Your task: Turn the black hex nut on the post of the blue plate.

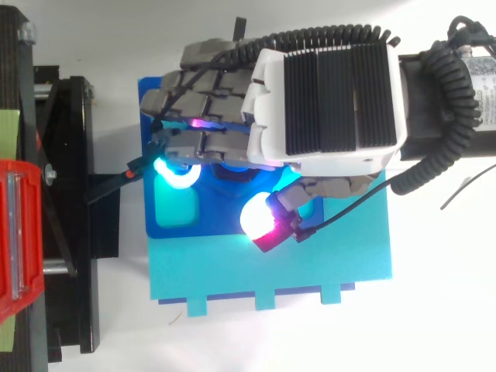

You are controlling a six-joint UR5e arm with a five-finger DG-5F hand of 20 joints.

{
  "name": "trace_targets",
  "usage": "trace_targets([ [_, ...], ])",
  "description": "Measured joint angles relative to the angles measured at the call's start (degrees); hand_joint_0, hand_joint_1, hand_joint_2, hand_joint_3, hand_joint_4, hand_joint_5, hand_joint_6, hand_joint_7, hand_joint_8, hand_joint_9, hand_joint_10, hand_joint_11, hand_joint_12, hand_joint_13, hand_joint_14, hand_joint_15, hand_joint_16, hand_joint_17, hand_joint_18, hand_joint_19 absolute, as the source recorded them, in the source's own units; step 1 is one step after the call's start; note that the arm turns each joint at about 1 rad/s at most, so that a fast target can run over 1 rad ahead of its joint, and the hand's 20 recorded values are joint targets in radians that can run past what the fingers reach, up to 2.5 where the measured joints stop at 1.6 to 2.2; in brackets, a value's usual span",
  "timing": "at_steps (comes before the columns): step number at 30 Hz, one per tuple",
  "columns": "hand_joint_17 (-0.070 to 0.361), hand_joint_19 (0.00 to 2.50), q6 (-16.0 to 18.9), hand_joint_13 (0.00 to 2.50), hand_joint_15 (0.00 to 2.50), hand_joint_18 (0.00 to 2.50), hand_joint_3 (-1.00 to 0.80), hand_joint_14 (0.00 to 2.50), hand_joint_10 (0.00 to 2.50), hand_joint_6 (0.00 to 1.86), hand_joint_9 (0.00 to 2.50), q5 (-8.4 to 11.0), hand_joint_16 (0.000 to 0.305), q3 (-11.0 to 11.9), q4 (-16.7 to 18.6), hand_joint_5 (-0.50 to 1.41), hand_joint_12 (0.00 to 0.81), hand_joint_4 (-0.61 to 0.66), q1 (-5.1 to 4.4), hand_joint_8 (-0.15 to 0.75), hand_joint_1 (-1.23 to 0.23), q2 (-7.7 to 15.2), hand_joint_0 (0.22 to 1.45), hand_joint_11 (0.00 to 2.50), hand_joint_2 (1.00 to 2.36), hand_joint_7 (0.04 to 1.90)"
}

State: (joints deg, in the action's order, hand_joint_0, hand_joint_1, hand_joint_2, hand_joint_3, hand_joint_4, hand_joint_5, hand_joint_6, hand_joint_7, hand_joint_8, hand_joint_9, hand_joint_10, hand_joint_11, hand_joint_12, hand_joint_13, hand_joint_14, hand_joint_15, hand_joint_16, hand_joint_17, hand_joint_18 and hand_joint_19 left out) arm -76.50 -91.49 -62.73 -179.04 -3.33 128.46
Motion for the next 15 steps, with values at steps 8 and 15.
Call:
trace_targets([
  [8,0.107,0.28,-0.2,0.26,0.1,0.34,-0.5,0.0,0.0,0.5,0.25,0.01,0.047,0.0,-0.2,-0.22,0.331,0.17,0.34,0.186,-0.91,0.0,0.63,0.05,1.0,0.97],
  [15,0.106,0.29,-0.3,0.28,0.1,0.35,-0.5,0.0,0.0,0.5,0.26,0.0,0.047,0.0,-0.2,-0.22,0.334,0.17,0.5,0.187,-0.88,0.0,0.63,0.06,1.0,0.98],
])
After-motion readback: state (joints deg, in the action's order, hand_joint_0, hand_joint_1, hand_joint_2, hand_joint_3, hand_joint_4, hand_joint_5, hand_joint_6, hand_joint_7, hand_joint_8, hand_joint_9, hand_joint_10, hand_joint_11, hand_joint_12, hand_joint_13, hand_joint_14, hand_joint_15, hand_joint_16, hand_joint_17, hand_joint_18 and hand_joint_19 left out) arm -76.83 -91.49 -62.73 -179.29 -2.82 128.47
